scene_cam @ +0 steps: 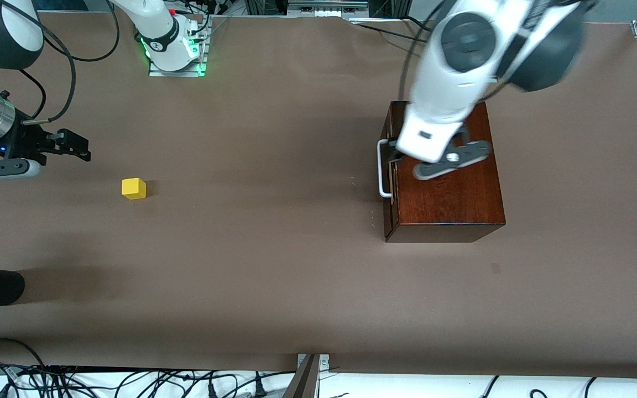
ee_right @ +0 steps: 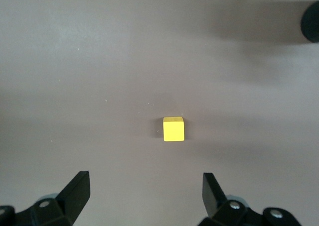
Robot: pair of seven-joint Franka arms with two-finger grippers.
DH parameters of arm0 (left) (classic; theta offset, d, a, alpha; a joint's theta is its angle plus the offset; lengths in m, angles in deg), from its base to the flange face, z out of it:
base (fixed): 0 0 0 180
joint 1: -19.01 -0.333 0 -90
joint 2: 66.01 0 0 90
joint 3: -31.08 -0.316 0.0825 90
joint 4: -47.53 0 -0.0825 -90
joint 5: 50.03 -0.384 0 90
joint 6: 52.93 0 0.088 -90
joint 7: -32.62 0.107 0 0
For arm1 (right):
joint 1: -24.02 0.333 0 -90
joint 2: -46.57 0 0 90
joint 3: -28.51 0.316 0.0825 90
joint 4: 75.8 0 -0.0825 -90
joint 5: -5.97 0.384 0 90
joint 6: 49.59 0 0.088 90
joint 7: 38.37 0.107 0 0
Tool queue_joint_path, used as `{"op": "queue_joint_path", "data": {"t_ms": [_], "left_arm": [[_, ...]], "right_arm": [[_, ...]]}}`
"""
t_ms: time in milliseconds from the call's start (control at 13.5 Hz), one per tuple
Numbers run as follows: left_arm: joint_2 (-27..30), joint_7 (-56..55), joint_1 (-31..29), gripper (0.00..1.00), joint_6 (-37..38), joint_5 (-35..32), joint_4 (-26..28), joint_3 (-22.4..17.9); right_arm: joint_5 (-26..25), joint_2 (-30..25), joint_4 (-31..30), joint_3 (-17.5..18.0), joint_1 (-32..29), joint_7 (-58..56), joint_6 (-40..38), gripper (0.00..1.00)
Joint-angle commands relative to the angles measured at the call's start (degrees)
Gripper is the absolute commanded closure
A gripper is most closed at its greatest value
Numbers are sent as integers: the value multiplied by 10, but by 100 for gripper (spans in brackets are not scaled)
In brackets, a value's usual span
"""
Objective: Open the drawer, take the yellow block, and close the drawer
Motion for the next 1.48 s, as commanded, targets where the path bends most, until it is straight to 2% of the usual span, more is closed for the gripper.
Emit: {"op": "queue_joint_path", "data": {"t_ms": [0, 148, 370, 593, 1407], "left_arm": [[46, 127, -63, 0, 27, 13, 25, 7], [66, 195, -92, 0, 43, 13, 35, 3], [129, 288, -131, 0, 24, 4, 110, 2], [185, 380, -171, 0, -40, -17, 187, 2], [187, 389, -184, 0, -42, -25, 178, 1]], "right_arm": [[-5, -19, 9, 24, -49, 20, -11, 0], [-5, -19, 25, 36, -75, 20, -15, 0], [-2, -20, 45, 37, -77, 20, -36, 0], [0, -20, 59, 42, -76, 22, -56, 0], [-1, -8, 60, 39, -74, 22, -57, 0]]}}
